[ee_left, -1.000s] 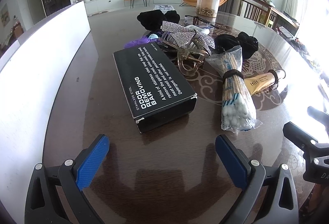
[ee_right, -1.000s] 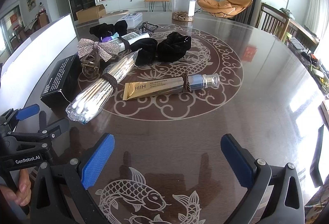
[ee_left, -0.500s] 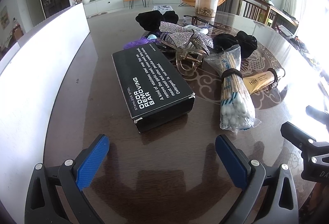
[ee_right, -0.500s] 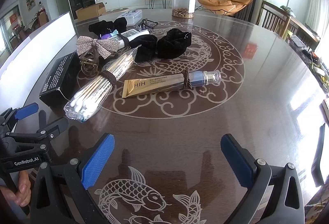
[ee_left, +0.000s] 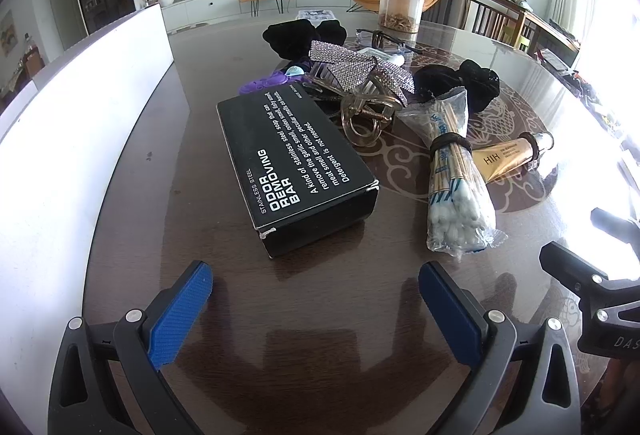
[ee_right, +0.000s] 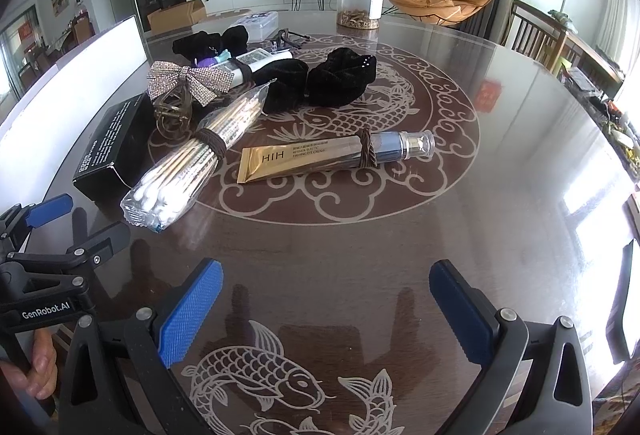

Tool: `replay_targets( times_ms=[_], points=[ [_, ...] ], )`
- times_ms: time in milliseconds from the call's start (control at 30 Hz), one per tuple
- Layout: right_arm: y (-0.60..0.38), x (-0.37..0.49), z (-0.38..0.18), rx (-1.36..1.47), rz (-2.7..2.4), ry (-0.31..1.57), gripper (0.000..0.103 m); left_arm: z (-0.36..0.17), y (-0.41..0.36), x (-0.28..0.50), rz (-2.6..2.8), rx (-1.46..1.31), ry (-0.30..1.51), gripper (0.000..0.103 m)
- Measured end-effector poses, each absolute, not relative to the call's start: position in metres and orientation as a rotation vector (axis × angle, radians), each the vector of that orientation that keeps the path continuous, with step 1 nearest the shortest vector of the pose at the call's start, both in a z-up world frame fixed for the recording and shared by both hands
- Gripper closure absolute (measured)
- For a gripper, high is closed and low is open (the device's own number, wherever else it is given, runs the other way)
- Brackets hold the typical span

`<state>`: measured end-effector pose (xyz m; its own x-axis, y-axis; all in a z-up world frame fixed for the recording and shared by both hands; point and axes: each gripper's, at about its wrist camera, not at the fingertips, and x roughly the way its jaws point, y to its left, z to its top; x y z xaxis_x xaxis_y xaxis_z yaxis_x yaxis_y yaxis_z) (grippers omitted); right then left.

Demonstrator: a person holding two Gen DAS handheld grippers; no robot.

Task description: Organize objects

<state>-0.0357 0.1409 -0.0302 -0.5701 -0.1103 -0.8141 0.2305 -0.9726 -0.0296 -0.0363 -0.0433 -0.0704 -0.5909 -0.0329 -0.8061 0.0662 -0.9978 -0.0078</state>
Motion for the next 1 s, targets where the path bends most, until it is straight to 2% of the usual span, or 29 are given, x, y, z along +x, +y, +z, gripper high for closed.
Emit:
replay_targets(
  times_ms=[433,733,1000],
  points=[
    [0.140,-0.037,-0.033,1.346,-2.608,0.205,0.000,-0.070,-0.053,-0.016,-2.740,1.486,0.007,0.000],
    [0.137,-0.037,-0.034,1.348,-2.603,0.218,0.000,-0.025,-0.076,-0.062,-2.741,1.367,0.250,0.000],
    [0.140,-0.036,-0.032,1.343,-2.611,0.202,0.000,-0.057,-0.058,-0.113,-2.566,1.534,0.036,0.000]
  ],
)
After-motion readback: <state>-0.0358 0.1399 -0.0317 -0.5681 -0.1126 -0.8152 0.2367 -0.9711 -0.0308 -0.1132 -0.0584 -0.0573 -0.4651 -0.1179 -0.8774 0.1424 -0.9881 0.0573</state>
